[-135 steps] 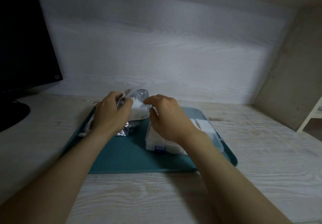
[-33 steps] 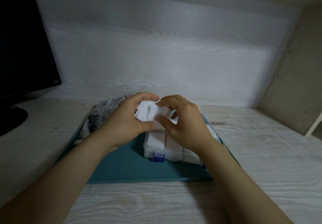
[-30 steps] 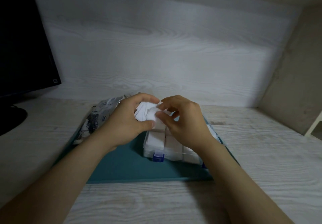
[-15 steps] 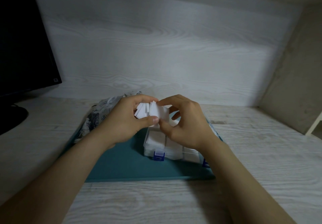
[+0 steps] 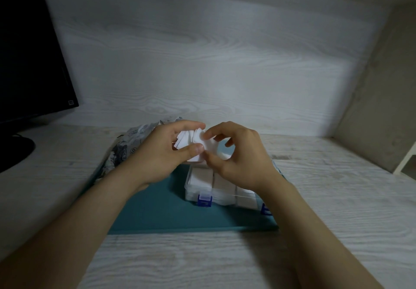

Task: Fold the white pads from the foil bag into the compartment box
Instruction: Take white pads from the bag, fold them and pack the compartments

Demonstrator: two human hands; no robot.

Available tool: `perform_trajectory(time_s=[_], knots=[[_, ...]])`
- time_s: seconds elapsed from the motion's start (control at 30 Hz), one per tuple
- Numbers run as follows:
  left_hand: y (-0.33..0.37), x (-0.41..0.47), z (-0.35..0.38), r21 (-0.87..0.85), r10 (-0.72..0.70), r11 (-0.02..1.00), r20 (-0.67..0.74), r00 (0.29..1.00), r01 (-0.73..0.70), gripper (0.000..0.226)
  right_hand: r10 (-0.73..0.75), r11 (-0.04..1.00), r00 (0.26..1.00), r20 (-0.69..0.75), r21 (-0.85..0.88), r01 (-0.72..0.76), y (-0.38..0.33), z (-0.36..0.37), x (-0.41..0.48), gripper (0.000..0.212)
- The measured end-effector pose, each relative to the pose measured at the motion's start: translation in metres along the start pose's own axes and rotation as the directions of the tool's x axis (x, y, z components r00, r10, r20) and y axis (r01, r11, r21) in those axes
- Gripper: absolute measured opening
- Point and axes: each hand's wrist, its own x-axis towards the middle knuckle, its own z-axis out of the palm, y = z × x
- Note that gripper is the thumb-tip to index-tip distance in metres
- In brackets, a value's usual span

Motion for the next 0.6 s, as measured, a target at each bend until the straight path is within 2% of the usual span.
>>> perform_trajectory(time_s=[0.13, 0.27, 0.4, 0.6], knots=[[0.004, -0.0011, 0.0015, -0.081, -0.042, 0.996, -0.015, 0.999, 0.04, 0.034, 0.04, 0.999, 0.999, 0.005, 0.028, -0.04, 0.0001, -0.0009, 0.0007, 0.025], [0.0053, -0.0019, 0.0025, -0.123, -0.065, 0.99, 0.015, 0.998, 0.067, 0.035, 0.112, 0.98, 0.994, -0.007, 0.166, -0.109, 0.002, -0.0011, 0.0021, 0.017], [0.0083, -0.004, 0.0035, -0.075, -0.058, 0.995, 0.023, 0.998, 0.059, 0.043, 0.189, 0.941, 0.982, 0.02, 0.281, -0.187, 0.0038, -0.0026, 0.0029, 0.025], [0.0, -0.002, -0.0012, 0.034, -0.041, 0.999, -0.058, 0.997, 0.043, 0.039, 0.338, 0.845, 0.941, -0.005, 0.442, -0.301, 0.0049, -0.0083, 0.0056, 0.029]])
